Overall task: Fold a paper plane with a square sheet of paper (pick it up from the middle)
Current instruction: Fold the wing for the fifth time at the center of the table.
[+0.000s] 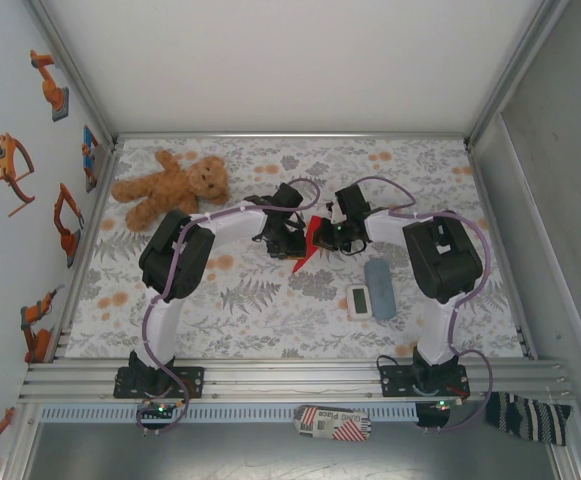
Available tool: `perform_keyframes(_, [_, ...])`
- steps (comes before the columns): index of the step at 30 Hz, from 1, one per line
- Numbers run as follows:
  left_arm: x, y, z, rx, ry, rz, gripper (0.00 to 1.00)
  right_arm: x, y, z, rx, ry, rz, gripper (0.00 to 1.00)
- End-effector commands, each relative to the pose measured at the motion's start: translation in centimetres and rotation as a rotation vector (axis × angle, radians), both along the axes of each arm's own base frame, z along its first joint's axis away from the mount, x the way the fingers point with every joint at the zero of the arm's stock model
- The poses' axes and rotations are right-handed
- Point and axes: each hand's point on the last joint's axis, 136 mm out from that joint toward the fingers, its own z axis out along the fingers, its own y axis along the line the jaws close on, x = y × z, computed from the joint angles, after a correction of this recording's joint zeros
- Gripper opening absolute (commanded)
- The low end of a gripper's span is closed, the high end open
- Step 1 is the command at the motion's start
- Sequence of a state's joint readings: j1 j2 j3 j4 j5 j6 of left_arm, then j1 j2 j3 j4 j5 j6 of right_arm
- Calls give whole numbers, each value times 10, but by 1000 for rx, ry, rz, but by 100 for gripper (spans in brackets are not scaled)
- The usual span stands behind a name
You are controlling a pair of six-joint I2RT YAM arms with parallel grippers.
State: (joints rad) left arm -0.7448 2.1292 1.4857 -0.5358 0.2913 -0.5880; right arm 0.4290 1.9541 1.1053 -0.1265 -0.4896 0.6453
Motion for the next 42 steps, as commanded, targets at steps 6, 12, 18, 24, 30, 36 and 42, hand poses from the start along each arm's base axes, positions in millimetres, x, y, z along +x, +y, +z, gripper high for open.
perform_keyframes(6, [-1, 46, -6, 168, -28, 59, 26, -23, -19, -46, -119, 93, 27, 5])
perform_keyframes(12, [20, 38, 51, 43, -191, 123, 32, -25, -18, -47, -121, 100, 40, 4])
perform_keyframes(18, [16, -3, 70, -212, -152, 92, 22, -24, -17, -46, -117, 100, 41, 4])
perform_keyframes(24, [17, -29, 57, -314, -70, 93, 14, -23, -15, -45, -107, 101, 45, 4])
perform_keyframes(30, [10, -31, 37, -297, -24, 80, 10, -21, -12, -42, -93, 97, 47, 4])
perform_keyframes(36, [1, -35, 22, -289, 20, 59, 10, -22, -12, -45, -93, 106, 47, 4])
perform_keyframes(42, [-3, -27, 7, -249, 34, 63, 10, -24, -13, -46, -95, 113, 47, 4])
